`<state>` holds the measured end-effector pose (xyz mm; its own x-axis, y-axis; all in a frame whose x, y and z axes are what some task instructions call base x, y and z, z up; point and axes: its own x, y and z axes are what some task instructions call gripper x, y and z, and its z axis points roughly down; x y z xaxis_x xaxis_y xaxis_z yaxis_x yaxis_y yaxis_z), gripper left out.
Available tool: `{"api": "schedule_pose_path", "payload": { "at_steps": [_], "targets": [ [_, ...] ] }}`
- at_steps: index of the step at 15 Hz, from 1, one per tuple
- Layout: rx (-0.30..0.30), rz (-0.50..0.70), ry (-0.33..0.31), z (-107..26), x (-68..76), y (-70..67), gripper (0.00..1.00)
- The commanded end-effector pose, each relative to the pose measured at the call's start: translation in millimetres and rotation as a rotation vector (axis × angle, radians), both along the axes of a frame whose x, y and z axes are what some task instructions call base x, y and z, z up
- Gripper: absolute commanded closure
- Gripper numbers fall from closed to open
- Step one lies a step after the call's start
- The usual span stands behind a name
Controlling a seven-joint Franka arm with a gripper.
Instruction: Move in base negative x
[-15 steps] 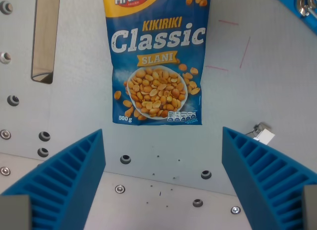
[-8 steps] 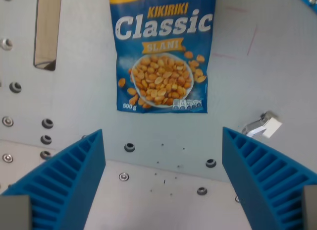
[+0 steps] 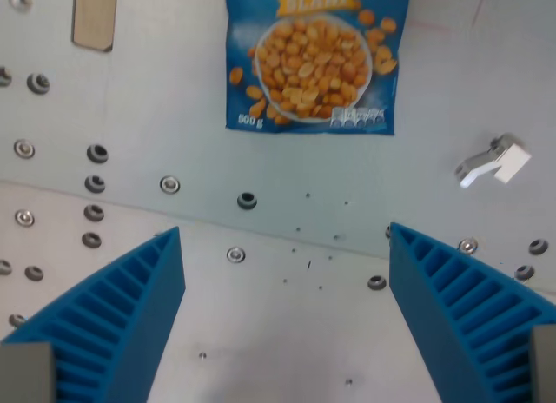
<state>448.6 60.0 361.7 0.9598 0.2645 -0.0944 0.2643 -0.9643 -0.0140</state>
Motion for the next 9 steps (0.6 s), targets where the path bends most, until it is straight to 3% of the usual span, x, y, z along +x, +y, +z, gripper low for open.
{"api": "schedule_pose_path", "payload": {
  "at_steps": [1,9],
  "targets": [
    [0.007,-0.014,-0.088,0.9,-27.3,3.8,0.0],
    [0.007,-0.014,-0.088,-7.2,-71.5,14.4,0.0]
  ]
}}
